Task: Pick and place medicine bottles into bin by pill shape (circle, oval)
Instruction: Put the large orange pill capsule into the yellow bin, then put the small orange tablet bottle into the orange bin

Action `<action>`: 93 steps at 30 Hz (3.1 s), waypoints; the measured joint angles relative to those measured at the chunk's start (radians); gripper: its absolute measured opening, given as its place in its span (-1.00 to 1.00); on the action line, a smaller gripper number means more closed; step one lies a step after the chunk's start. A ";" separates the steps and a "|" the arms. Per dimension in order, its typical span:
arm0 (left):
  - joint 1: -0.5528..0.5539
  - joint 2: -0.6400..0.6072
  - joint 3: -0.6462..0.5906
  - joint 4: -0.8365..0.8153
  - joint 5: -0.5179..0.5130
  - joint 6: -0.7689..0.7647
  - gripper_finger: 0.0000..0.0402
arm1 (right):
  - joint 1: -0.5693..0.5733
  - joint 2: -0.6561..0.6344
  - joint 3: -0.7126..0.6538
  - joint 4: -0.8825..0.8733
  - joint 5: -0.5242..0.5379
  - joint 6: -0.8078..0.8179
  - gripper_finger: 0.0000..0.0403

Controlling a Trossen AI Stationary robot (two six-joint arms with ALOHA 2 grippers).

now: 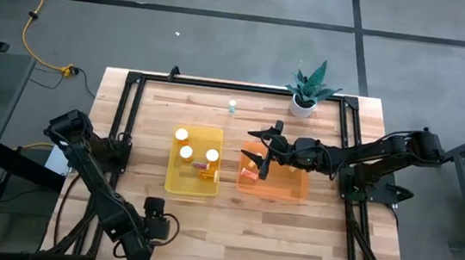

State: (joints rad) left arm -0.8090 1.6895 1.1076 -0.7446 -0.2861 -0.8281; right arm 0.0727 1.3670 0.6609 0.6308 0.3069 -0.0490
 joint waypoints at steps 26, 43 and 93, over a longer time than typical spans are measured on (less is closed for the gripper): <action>0.027 0.022 0.000 -0.014 0.069 -0.008 0.26 | 0.000 0.000 0.000 -0.003 0.000 0.000 0.42; 0.081 -0.101 0.123 -0.265 -0.096 0.188 -0.01 | 0.000 0.000 0.000 -0.003 0.000 0.000 0.42; 0.737 -0.228 0.011 -0.271 0.058 0.630 0.47 | 0.000 0.000 0.000 -0.037 0.000 0.023 0.42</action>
State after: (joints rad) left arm -0.0719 1.4615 1.1187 -1.0159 -0.2279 -0.1979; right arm 0.0723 1.3670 0.6609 0.5941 0.3073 -0.0261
